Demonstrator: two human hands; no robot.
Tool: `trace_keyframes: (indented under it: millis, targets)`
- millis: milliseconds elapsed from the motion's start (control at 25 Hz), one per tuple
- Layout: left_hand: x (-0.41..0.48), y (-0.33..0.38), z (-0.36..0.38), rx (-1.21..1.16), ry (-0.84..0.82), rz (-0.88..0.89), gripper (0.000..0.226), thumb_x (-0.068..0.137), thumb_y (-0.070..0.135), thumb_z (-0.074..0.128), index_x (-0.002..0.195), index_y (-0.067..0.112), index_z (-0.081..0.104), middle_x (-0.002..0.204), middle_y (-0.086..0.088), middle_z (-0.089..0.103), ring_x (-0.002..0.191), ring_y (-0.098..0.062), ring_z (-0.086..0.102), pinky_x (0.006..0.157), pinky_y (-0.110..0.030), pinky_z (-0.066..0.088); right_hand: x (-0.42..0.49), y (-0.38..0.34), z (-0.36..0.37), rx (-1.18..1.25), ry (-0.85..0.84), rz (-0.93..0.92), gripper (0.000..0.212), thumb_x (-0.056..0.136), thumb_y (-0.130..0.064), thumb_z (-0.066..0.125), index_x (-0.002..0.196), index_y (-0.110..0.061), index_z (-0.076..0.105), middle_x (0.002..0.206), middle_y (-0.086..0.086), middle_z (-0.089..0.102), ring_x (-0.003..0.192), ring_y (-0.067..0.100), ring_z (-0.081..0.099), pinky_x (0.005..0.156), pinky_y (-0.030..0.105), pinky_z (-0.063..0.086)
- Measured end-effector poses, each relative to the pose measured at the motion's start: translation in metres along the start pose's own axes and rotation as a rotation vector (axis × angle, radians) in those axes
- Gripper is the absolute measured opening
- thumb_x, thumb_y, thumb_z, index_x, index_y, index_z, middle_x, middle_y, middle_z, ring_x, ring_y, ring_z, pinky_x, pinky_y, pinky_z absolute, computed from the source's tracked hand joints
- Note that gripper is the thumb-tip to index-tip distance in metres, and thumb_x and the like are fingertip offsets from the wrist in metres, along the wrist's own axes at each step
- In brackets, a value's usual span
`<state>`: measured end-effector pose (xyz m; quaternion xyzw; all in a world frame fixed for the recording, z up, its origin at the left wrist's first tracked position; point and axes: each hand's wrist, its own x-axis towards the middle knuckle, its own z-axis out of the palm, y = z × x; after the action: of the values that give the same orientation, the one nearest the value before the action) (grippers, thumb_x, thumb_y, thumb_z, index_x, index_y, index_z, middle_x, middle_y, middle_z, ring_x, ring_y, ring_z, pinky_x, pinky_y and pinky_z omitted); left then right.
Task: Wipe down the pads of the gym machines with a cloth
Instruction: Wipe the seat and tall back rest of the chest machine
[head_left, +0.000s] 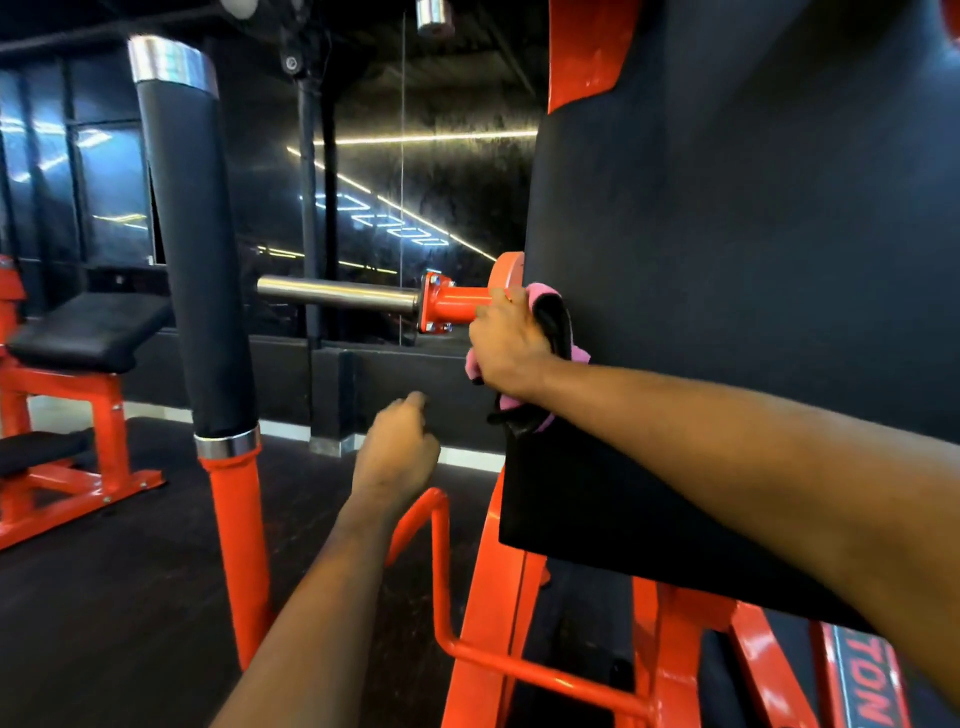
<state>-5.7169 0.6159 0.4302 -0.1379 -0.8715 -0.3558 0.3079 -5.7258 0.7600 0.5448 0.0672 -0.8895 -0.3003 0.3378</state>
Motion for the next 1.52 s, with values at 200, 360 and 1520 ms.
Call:
trace_keyframes:
  millis: [200,360,1520]
  targets:
    - [0.014,0.033,-0.018,-0.386,0.157,-0.051,0.034,0.105,0.040,0.038,0.117,0.018,0.062,0.101,-0.010,0.067,0.090,-0.023,0.060,0.077,-0.032,0.044,-0.043,0.006,0.016,0.538,0.348,0.132,0.044,0.070,-0.033,0.073,0.114,-0.035,0.069,0.129,-0.005,0.055,0.116,0.022,0.044,0.086,0.039,0.028]
    - [0.025,0.053,-0.013,-0.509,-0.219,-0.078,0.038,0.080,0.054,0.060,0.099,0.022,0.068,0.095,-0.005,0.069,0.093,-0.021,0.062,0.088,-0.036,0.049,-0.106,-0.016,0.048,0.975,0.498,0.295,0.066,0.061,-0.027,0.083,0.123,-0.033,0.064,0.137,-0.001,0.047,0.123,0.021,0.044,0.096,0.038,0.035]
    - [-0.059,0.040,-0.007,-0.269,-0.082,0.159,0.033,0.089,-0.002,0.054,0.120,0.010,0.054,0.102,-0.016,0.070,0.094,-0.035,0.066,0.071,-0.028,0.041,-0.121,0.005,0.016,1.772,-0.104,0.382,0.032,0.096,-0.021,0.070,0.125,-0.012,0.058,0.108,0.009,0.070,0.090,0.018,0.069,0.073,0.032,0.057]
